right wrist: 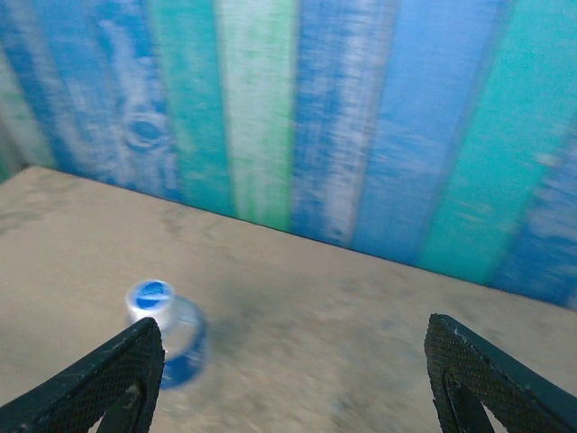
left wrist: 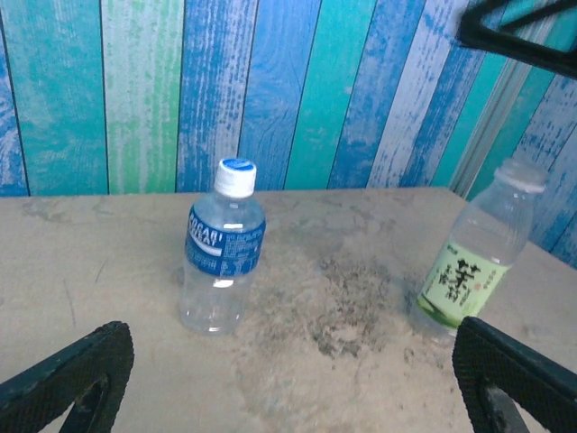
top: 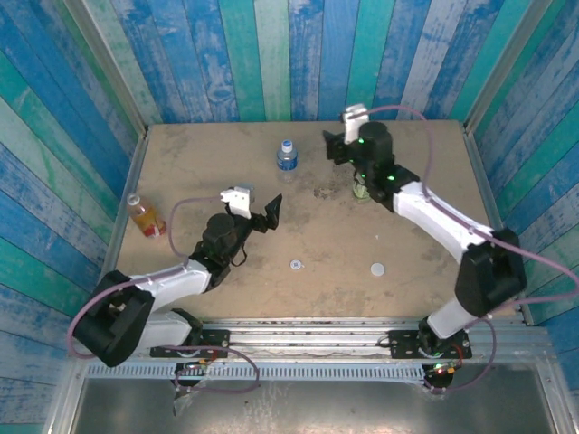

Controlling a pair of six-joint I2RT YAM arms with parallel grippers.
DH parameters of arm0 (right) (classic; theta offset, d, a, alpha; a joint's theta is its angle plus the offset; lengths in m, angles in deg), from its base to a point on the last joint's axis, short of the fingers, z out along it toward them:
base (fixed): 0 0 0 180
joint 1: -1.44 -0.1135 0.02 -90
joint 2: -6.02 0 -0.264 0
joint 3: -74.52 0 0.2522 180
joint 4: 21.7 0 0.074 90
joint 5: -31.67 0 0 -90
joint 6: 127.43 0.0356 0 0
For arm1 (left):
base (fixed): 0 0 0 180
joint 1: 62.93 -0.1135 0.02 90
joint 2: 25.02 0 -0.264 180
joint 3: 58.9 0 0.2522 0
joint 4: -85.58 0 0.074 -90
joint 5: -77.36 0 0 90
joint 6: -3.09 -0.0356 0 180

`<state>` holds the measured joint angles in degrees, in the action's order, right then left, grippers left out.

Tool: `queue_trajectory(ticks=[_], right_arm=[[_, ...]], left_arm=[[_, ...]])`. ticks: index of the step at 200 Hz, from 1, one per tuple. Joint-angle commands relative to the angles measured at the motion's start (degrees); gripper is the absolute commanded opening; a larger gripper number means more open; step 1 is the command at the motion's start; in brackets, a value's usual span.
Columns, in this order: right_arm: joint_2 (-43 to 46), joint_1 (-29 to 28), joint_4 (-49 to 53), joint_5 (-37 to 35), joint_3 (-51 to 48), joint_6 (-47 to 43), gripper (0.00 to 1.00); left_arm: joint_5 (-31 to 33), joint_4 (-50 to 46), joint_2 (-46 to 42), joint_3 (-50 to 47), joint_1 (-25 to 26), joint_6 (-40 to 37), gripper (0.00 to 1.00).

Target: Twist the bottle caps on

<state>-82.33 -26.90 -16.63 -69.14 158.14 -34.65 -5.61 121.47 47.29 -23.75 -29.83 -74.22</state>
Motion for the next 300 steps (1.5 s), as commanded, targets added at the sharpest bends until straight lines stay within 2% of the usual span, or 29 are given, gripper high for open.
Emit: queue_trajectory(ticks=[1, 29, 43, 52, 116, 145, 180, 212, 263, 300], right_arm=[[3.91, 2.8, 8.34, -4.52, -4.3, 1.68, 0.78], [4.96, 6.94, 14.63, 1.01, -4.25, 1.35, 0.8], [3.2, 8.13, 17.81, 2.72, -2.24, 0.87, 0.81], [1.97, 8.79, 18.95, 4.05, -1.08, 0.76, 0.8], [-5.85, 11.01, 25.59, 8.52, 6.11, -0.46, 0.68], [-6.19, 10.98, 26.19, 8.45, 6.47, -1.0, 0.53], [-5.81, 10.97, 26.16, 8.49, 5.51, -1.55, 0.47], [-4.67, 11.01, 25.7, 10.8, 4.95, -2.26, 0.38], [-0.15, 9.34, 25.37, 15.01, 2.84, -1.27, 0.31], [2.96, 3.56, 25.47, 15.22, 1.51, 1.43, 0.3]], left_arm=[[2.66, 2.9, 3.36, 2.4, -0.06, 2.67, 0.98], [2.45, 1.46, 5.27, 4.2, -0.06, 0.43, 1.0], [1.87, 1.16, 6.05, 4.75, -0.06, -0.49, 0.94], [1.8, 1.19, 6.14, 4.8, -0.06, -0.55, 0.94], [0.92, -1.92, 6.68, 6.3, -0.06, -1.41, 0.94], [-0.45, -1.58, 7.31, 6.48, -0.06, -1.7, 0.94], [-2.26, -1.24, 7.75, 6.74, -0.04, -1.96, 0.94], [-3.96, -1.22, 8.07, 6.87, -0.01, -3.18, 0.94], [-4.5, -1.92, 10.53, 9.03, 2.56, -7.38, 0.94], [-5.55, 1.04, 15.27, 12.07, 6.53, -12.46, 0.94]])
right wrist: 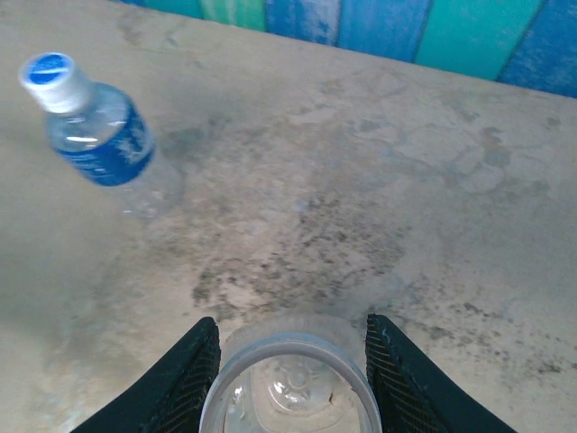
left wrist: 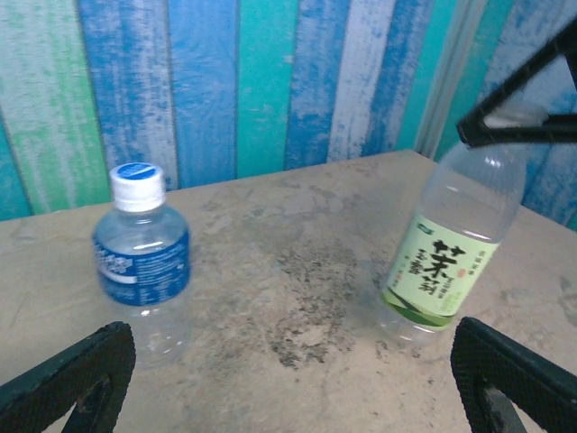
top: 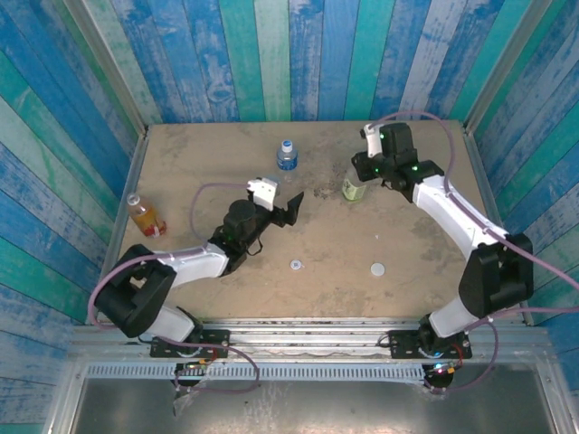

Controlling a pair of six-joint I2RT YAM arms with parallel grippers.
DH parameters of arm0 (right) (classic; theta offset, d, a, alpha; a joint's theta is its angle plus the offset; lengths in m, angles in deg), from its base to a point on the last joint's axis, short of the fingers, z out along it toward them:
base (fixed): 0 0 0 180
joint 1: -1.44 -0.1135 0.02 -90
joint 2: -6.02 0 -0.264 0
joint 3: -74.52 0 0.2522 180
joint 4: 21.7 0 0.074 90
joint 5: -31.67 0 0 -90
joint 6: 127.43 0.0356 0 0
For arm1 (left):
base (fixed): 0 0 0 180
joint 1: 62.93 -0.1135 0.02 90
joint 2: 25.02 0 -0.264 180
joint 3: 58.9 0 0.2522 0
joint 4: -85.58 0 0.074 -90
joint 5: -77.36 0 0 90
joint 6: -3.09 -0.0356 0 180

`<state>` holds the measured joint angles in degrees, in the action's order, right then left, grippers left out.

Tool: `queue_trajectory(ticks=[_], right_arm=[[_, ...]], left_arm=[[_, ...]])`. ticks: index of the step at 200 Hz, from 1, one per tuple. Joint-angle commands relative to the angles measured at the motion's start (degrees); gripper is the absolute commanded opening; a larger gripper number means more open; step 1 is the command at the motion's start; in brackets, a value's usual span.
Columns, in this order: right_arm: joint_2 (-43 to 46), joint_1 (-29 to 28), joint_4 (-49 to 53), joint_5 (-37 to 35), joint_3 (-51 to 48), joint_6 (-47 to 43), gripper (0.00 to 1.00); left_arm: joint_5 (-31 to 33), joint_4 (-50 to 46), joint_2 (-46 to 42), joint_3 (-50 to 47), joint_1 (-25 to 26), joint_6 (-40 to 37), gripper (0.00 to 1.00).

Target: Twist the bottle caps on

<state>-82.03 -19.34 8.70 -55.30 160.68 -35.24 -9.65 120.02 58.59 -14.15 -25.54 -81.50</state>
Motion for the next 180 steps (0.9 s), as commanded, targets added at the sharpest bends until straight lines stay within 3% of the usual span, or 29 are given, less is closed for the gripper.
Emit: queue_trajectory(ticks=[1, 55, 106, 180], right_arm=[[2.73, -4.14, 0.19, 1.33, -0.98, 2.06, 0.3], [4.69, -12.44, 2.04, 1.62, -0.08, 6.43, 0.3], [6.56, -13.15, 2.67, 6.01, -0.59, 9.85, 0.29], [7.94, -13.15, 2.76, 7.53, -1.02, 11.88, 0.29]], left_arm=[[-1.67, 2.58, 4.12, 2.58, 2.29, -5.3, 0.94], [-13.11, 13.75, 10.82, 4.33, 3.81, -10.56, 0.94], [-13.4, 14.78, 12.8, 4.5, 3.88, -12.39, 1.0], [-14.4, 15.04, 14.05, 5.62, 3.83, -11.38, 0.72]])
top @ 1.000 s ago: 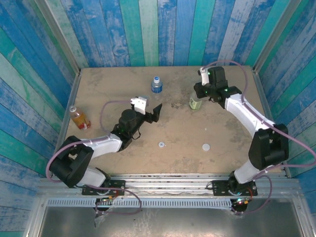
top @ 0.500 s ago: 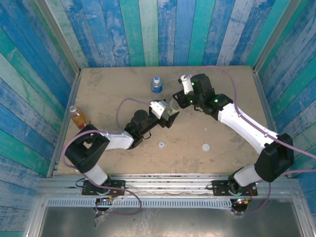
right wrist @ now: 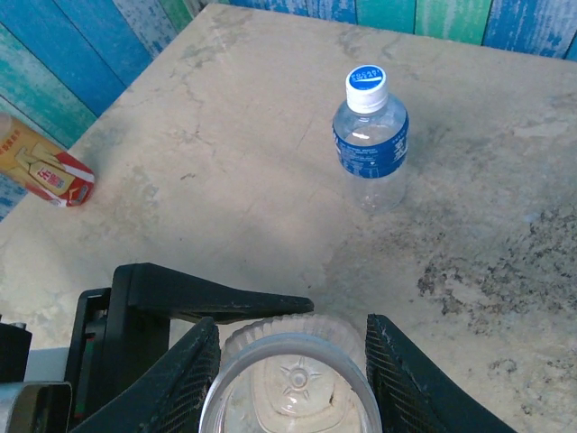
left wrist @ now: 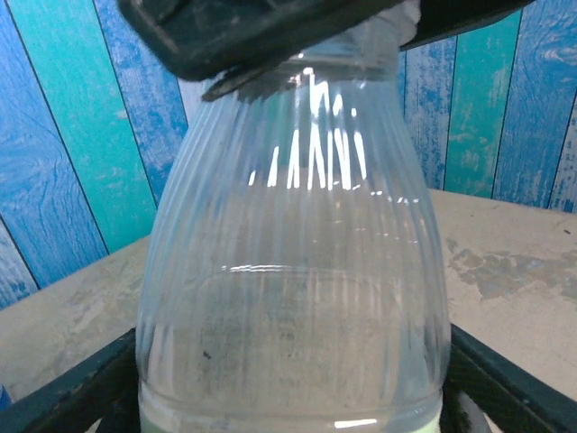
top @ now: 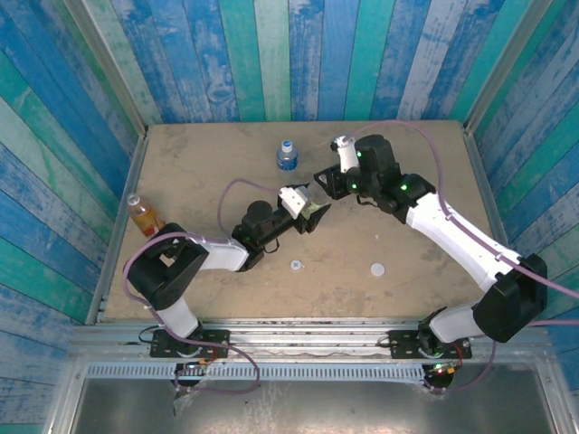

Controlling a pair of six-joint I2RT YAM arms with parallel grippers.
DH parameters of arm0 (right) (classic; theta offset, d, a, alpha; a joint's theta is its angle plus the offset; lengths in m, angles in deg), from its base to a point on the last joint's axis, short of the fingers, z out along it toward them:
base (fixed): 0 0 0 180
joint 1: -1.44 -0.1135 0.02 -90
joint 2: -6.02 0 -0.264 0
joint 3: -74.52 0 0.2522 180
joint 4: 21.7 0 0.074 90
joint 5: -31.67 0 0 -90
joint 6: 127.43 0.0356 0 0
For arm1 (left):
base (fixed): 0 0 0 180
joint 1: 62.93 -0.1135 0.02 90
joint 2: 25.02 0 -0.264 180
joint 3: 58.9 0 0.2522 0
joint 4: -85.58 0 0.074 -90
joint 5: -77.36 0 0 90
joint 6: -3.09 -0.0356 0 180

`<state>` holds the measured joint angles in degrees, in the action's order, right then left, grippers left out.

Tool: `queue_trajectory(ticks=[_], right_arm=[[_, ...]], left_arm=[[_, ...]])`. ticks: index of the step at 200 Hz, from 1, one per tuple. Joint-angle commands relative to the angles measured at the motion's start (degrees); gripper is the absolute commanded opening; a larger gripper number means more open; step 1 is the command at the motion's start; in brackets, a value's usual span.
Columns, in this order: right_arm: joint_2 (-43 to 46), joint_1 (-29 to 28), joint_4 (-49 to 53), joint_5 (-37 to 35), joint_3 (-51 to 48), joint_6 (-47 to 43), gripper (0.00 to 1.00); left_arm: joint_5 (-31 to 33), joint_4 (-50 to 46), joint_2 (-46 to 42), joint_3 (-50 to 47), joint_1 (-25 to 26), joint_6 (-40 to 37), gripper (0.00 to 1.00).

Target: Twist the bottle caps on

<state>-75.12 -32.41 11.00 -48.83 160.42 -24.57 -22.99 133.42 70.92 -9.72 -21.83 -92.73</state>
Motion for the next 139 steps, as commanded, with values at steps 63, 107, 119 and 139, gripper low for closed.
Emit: queue_trajectory(ticks=[63, 107, 119, 139], right_arm=[[0.59, -2.1, 2.49, -0.31, -0.03, 0.69, 0.29], [0.2, -2.27, 3.8, -0.98, 0.28, 0.06, 0.31], [0.2, -2.44, 4.13, -1.41, 0.27, -0.2, 0.3], [0.19, -2.63, 4.26, -1.48, 0.3, -0.34, 0.3]], left_arm=[[-1.42, -0.81, 1.01, 1.97, 0.15, -0.15, 0.67], [-1.93, -0.64, 1.61, 2.17, 0.12, 0.77, 0.65], [-1.73, 0.3, 2.01, 1.99, 0.12, 1.12, 0.69], [-2.1, 0.56, 2.38, 2.41, 0.12, 1.52, 0.78]])
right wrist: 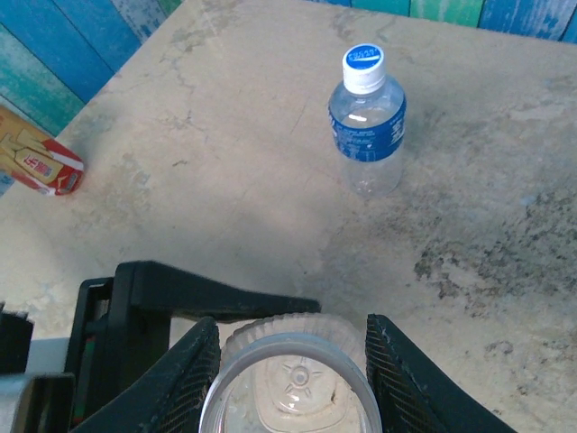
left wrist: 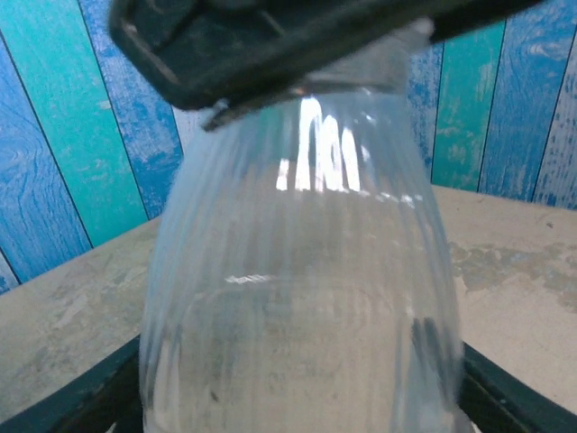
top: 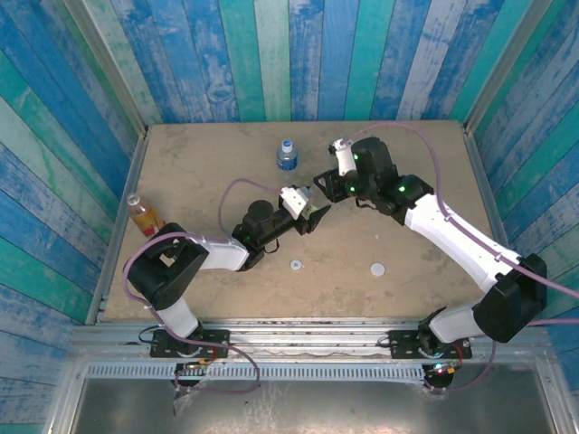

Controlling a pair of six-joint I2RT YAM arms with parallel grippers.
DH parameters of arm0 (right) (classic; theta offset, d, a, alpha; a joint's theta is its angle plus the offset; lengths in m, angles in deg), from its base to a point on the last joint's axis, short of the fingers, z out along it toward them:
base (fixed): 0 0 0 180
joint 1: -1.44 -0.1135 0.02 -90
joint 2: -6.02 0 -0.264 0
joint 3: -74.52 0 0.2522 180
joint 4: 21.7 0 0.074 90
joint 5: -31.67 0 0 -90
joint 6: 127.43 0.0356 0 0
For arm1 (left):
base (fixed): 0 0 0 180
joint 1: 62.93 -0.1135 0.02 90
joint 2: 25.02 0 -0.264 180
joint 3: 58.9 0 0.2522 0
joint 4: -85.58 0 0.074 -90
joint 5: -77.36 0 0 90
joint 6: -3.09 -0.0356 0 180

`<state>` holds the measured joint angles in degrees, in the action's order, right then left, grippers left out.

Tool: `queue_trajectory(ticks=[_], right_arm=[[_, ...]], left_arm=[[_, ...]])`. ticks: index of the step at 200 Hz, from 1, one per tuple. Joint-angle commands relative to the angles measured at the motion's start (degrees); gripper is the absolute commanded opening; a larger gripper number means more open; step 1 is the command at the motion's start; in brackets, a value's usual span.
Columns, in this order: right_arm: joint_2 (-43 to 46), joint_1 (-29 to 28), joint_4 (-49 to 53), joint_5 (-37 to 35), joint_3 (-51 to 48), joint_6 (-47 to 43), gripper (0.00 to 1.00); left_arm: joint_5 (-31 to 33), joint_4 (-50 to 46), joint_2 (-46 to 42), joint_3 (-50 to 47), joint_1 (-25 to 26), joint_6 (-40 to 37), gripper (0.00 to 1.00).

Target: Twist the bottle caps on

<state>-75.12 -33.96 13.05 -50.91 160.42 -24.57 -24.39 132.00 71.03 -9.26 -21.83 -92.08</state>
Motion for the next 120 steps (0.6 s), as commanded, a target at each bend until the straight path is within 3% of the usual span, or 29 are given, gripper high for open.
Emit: queue_trajectory(ticks=[1, 25, 53, 81, 120], right_arm=[[0.19, -1.08, 2.16, 0.59, 0.33, -0.32, 0.3], [-0.04, -1.27, 2.97, -0.51, 0.59, -1.13, 0.3], [-0.42, -1.68, 4.25, -2.39, 1.22, -2.34, 0.3], [-0.64, -2.31, 5.28, -5.34, 1.73, -3.72, 0.3], [-0.76, -3.2, 6.12, -8.06, 2.76, -5.25, 0.3]], left_arm=[[-0.71, 1.88, 2.33, 1.98, 0.12, 0.82, 0.78], [-2.0, 0.29, 2.65, 2.86, 0.14, 0.76, 0.85], [-2.4, -0.15, 2.93, 2.97, 0.12, 0.86, 0.76], [-2.57, -0.59, 3.25, 3.06, 0.12, 0.95, 0.74], [-2.85, -1.47, 3.71, 3.32, 0.12, 0.45, 0.85]])
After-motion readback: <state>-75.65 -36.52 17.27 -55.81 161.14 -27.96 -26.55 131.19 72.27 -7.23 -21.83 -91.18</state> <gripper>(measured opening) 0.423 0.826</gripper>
